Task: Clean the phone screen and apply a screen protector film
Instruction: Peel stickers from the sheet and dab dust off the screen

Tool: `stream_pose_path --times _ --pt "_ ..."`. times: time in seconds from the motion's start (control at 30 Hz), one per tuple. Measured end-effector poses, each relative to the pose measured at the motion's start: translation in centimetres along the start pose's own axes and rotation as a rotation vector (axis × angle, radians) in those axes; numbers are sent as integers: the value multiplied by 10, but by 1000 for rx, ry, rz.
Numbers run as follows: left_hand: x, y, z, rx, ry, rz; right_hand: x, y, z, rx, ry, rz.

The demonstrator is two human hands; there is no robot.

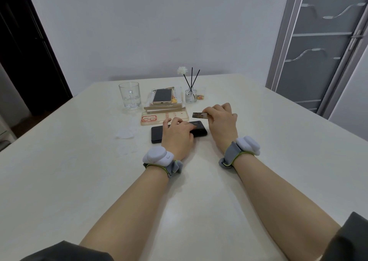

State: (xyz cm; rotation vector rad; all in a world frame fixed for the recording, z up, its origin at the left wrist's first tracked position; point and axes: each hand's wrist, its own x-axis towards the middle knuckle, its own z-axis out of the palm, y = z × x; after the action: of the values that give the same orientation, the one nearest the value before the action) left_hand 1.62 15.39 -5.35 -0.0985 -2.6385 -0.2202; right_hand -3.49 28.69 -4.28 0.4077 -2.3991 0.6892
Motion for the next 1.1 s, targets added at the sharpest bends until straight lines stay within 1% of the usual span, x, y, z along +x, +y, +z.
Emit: stream_pose_path --times 0.1,0.2,0.3,0.43,0.6,0.67,0.73,0.83,0.97,1.1 --pt "0 -1 2 17 -5 -27 1 1 0 14 6 13" --pt "0 -3 3 5 -19 -66 1 -1 -4 142 43 33" --pt "0 -4 3 5 -51 -94 0 -3 -8 187 80 140" --pt "-1 -2 0 -3 -69 -90 0 -1 -6 227 38 279" --pt "-2 -2 -2 14 -71 -90 2 3 -4 434 81 383" --pt "-1 -2 -2 11 -84 -95 5 3 -3 486 75 392" --pt "-1 -2 -1 7 -86 -93 8 3 -2 606 62 420" --pt "0 -2 2 -3 -76 -85 13 8 0 826 52 513" --pt "2 -2 5 -25 -64 -90 18 16 2 1082 -3 670" --pt "8 0 9 -13 -32 -102 23 16 8 1216 -16 760"
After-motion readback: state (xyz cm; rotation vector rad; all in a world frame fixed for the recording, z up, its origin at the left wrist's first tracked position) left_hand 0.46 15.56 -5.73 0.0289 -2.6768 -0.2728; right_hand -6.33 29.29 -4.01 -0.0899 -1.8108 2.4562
